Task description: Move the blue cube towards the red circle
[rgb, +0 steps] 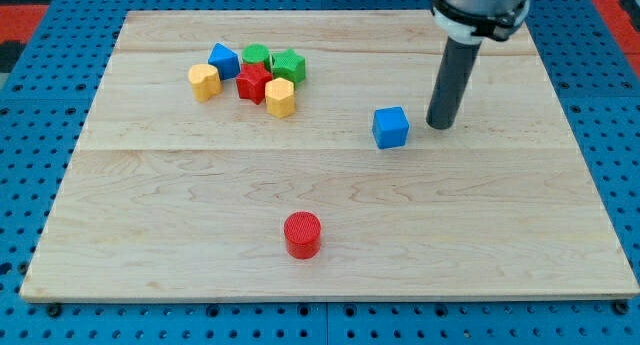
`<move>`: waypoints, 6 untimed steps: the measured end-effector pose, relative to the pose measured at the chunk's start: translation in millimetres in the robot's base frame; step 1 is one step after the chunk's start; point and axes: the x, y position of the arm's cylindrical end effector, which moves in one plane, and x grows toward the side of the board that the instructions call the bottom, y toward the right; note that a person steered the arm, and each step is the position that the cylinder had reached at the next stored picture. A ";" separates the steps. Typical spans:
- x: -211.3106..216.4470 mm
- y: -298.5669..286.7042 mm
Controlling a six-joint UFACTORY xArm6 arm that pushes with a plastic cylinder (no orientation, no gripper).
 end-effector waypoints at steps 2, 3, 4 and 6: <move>22.2 -73.4; 38.8 -61.2; 41.8 -62.4; 28.4 -112.9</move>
